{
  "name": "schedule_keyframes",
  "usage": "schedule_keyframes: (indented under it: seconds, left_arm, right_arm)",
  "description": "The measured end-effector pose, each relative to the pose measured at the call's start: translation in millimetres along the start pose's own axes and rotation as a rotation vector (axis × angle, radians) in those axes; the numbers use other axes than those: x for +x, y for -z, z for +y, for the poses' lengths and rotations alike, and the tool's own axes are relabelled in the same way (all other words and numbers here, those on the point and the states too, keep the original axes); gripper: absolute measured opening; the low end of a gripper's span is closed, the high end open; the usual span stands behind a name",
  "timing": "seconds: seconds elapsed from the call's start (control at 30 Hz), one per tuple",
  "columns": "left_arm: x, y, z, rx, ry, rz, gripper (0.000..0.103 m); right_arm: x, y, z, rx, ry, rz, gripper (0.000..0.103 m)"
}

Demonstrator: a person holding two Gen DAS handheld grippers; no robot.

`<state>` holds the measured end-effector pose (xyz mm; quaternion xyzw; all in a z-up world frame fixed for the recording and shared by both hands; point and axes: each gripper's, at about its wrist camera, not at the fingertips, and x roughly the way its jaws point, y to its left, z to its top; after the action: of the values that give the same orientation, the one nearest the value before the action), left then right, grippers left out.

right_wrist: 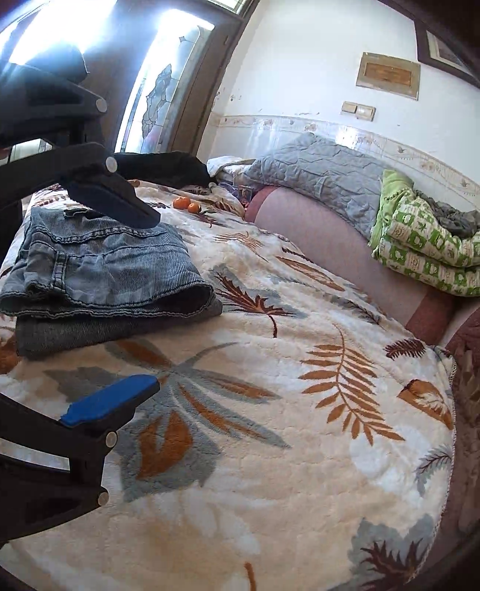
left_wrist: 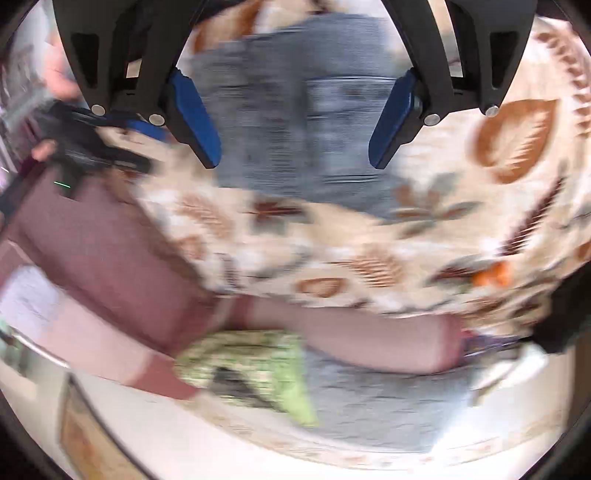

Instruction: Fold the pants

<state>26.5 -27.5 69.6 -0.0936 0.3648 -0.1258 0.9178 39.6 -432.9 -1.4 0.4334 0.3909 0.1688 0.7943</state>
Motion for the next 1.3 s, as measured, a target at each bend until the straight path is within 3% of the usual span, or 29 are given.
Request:
schedule_keyframes:
  seconds: [0.1,0.17,0.2,0.27,0.33,0.37,0.4,0.43,0.5,0.63,0.73,0.83,1.0,1.03,1.07,1.17,1.3]
  left_arm:
    - [28.7,14.6,38.2,-0.083,-0.027,0.108,0.082]
    - [49.0,30.2,42.0,-0.070,-0.026,0.171,0.082]
    - [59.1,38.5,41.4,-0.071,-0.022,0.202,0.082]
    - [69.4,47.8,38.3,-0.086,-0.017,0.213,0.083]
    - [71.6,51.5,40.5,-0.119,0.017,0.216,0.083]
    - [70.1,50.8,41.8,-0.132,0.030,0.223,0.083]
    - [62.9,48.9,42.3,-0.129,0.035,0.210,0.083]
    - [48.1,45.2,41.9,-0.114,0.043,0.164,0.083]
    - [33.7,40.1,37.6,-0.082,0.058,0.073,0.083]
    - [59.4,49.9,35.8,-0.071,0.075,0.149,0.083]
    - [64.2,57.4,42.1,-0.102,0.091,0.140,0.083]
    - [63.9,57.6,43.1,-0.101,0.100,0.137,0.083]
    - [62.8,60.0,43.6,-0.108,0.103,0.131,0.083]
    - [62.4,59.9,43.2,-0.107,0.099,0.129,0.083]
    - [61.7,60.2,42.7,-0.106,0.095,0.126,0.084]
    - [60.1,60.9,42.1,-0.099,0.088,0.116,0.084]
    - [57.9,61.0,42.8,-0.094,0.096,0.107,0.085]
  right_arm:
    - [-13.9,33.4,22.4,0.034,-0.159,0.080,0.084]
    - [-12.1,57.3,39.3,0.053,-0.272,0.144,0.084]
    - [-6.1,67.4,43.6,0.062,-0.279,0.179,0.084]
    - [15.1,82.7,36.6,0.095,-0.232,0.230,0.085]
    - [41.1,92.3,-0.5,0.165,-0.064,0.244,0.085]
    - [46.0,95.4,-22.0,0.255,-0.081,0.231,0.077]
    - [40.8,96.3,-29.0,0.319,-0.124,0.203,0.077]
    - [34.7,94.7,-22.2,0.300,-0.108,0.196,0.076]
    - [17.6,90.3,9.5,0.143,0.005,0.129,0.079]
    - [26.2,92.4,25.7,0.202,-0.049,0.142,0.083]
    - [43.9,107.3,15.2,0.316,-0.064,0.169,0.083]
    - [52.8,113.2,17.6,0.318,-0.031,0.153,0.083]
    - [55.3,92.2,16.1,0.292,0.025,0.082,0.080]
    - [58.4,91.0,16.4,0.281,0.057,0.089,0.069]
    - [61.0,90.5,16.6,0.271,0.103,0.102,0.044]
    - [60.1,86.2,30.0,0.180,0.181,0.115,0.011]
    - [34.9,86.0,81.7,0.001,0.216,0.049,0.008]
